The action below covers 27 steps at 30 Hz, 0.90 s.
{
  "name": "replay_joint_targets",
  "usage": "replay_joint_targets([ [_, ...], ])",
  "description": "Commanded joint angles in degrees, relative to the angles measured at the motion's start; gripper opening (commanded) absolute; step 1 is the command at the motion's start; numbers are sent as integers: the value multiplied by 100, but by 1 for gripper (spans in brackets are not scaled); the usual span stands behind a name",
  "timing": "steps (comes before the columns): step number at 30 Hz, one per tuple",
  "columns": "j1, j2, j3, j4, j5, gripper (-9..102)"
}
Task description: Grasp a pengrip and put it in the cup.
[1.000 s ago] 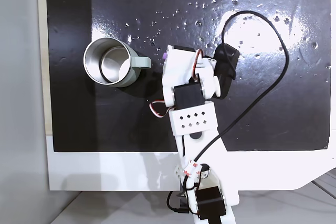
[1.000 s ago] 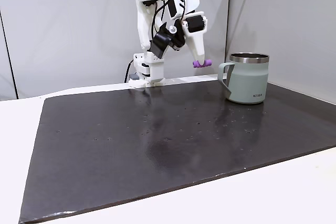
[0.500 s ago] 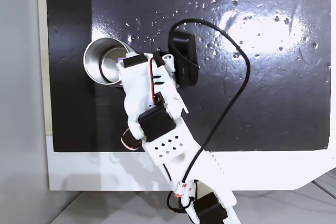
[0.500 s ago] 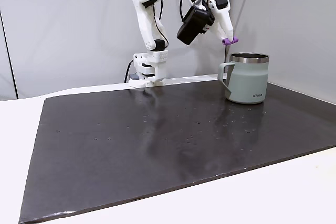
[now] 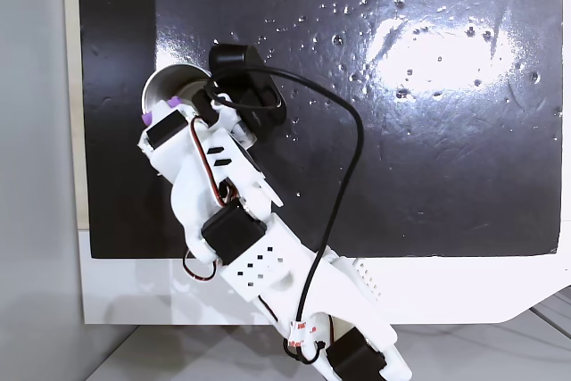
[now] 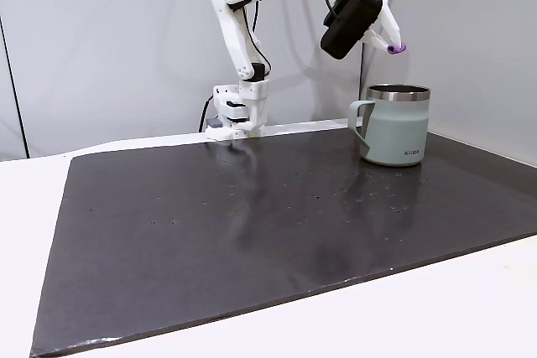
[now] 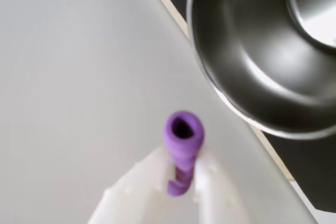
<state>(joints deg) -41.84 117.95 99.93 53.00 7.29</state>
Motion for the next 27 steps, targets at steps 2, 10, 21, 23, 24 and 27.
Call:
replay_joint_targets([
  [2,-35,105,-44,-193,-70,2],
  [10,35,123,-44,-193,-62,26],
  [21,35,132,-62,-193,-62,26],
  [23,44,132,-62,-193,-62,26],
  [24,44,132,-62,-193,-62,25],
  [27,44,141,-62,-193,-62,25],
])
